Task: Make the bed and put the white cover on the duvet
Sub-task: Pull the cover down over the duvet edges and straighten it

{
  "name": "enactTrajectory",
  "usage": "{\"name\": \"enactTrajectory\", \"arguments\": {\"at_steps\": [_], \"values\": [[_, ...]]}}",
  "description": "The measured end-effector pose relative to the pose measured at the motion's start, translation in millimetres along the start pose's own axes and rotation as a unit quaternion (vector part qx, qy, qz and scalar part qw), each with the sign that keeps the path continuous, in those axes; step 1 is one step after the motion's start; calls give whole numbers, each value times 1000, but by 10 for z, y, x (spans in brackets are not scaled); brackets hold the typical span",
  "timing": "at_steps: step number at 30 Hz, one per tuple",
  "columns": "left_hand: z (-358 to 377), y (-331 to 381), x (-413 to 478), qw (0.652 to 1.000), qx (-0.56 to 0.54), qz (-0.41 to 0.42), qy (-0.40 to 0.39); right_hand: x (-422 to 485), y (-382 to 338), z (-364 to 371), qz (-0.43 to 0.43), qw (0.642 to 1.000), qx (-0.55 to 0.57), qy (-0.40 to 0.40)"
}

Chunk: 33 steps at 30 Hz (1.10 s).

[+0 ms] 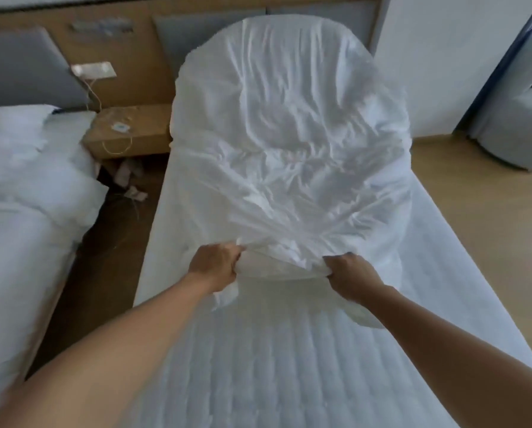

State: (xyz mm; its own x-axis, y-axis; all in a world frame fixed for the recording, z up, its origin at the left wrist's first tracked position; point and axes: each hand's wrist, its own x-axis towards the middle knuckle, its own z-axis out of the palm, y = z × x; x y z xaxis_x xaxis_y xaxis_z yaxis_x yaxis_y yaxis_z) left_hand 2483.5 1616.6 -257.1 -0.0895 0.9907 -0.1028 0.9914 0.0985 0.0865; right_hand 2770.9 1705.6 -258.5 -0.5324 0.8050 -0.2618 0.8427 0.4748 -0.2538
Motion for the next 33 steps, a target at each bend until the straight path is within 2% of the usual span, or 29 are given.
{"name": "enactTrajectory", "arguments": {"at_steps": [4, 9, 12, 14, 18, 20, 23, 25, 29, 31, 33], "values": [[-366, -17, -233, 994, 11, 41, 106, -366, -145, -355, -41, 994, -53, 88], [-1449, -122, -410, 960, 72, 126, 240, -825, -424, -1144, -114, 962, -108, 225], [-1732, -131, -700, 933, 120, 170, 293, -1068, -531, -1266, -126, 953, -132, 242], [-1424, -71, -921, 938, 124, 162, 279, -1181, -548, -969, -117, 967, -132, 186], [27, 234, -1304, 981, 128, 95, 109, -1293, -408, 292, -68, 990, -124, -3], [764, 534, -1490, 986, 126, 87, 73, -1380, -278, 957, -38, 992, -105, -62], [1500, 1010, -1705, 988, 129, -56, -66, -1550, -75, 1711, 0, 992, -89, -94], [1794, 1296, -1852, 978, 118, -91, -148, -1657, 38, 2026, 6, 992, -77, -97], [2328, 1865, -1908, 990, 79, 39, -106, -1669, 148, 2355, -12, 997, -25, -71], [2499, 2049, -1812, 995, 67, 25, -69, -1619, 153, 2447, -20, 996, 35, -81], [2620, 2131, -1633, 997, 62, 37, 23, -1642, 295, 2505, -37, 983, 161, -81]]}}
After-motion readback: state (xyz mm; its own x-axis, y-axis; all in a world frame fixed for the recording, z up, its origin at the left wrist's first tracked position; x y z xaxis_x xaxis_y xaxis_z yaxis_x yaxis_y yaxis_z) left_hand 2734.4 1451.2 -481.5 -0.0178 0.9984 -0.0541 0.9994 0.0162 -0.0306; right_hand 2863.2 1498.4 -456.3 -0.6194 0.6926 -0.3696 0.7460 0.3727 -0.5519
